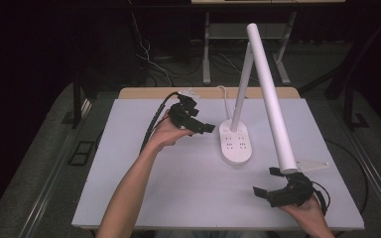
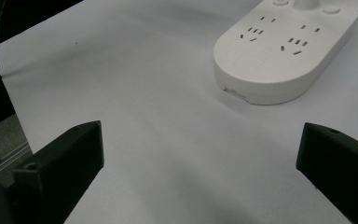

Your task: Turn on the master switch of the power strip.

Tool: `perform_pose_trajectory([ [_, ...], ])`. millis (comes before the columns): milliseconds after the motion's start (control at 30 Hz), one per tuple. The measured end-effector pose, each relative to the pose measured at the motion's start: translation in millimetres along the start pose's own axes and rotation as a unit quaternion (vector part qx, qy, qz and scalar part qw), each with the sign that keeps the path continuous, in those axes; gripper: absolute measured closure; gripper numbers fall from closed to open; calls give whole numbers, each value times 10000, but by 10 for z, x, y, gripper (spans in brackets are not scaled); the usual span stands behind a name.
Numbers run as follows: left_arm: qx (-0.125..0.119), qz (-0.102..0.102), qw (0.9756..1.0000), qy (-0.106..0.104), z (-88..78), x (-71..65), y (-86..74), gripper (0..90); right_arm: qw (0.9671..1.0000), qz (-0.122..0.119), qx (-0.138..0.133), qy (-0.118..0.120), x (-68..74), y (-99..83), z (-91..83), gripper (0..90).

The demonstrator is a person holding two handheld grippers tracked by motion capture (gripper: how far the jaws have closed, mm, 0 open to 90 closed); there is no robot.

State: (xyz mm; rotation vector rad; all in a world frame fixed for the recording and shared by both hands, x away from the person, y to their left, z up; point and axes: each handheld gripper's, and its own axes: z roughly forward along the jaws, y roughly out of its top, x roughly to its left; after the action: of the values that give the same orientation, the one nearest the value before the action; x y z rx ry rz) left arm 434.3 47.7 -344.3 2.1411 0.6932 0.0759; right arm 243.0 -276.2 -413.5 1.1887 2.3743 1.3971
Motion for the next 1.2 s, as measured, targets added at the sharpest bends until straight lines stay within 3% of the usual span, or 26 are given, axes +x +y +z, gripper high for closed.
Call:
perform_pose_trajectory([
  [300, -93, -223, 9997, 80, 107, 66, 67, 28, 10000, -5, -22, -17, 1, -3, -6, 2],
  [567, -222, -287, 9992, 147, 189, 141, 78, 47, 10000, -14, -24, -10, 14, -2, -7, 2],
  [733, -318, -485, 9981, 186, 252, 171, 62, 64, 10000, -14, -38, -22, 11, -3, -7, 2],
  [767, -314, -494, 9981, 166, 264, 184, 57, 67, 10000, -8, -31, -21, 12, -4, -8, 2],
  [800, -440, -660, 9967, 145, 291, 170, 55, 74, 10000, -24, -37, -23, 10, -4, -6, 2],
  [833, -337, -570, 9977, 108, 290, 195, 51, 80, 10000, -16, -39, -19, 10, -4, -5, 2],
  [933, -352, -645, 9973, 61, 342, 206, 43, 94, 10000, 3, -33, -26, 9, -6, -5, 2],
  [1033, -434, -748, 9962, 54, 393, 209, 36, 117, 10000, 0, -17, -23, 8, -9, -1, 2],
  [1100, -631, -1007, 9929, 47, 444, 194, 35, 129, 10000, -6, -13, -19, 8, -8, 0, 2],
  [1200, -636, -1039, 9925, 53, 483, 215, 26, 137, 10000, 3, -8, -31, 6, -7, 1, 2],
])
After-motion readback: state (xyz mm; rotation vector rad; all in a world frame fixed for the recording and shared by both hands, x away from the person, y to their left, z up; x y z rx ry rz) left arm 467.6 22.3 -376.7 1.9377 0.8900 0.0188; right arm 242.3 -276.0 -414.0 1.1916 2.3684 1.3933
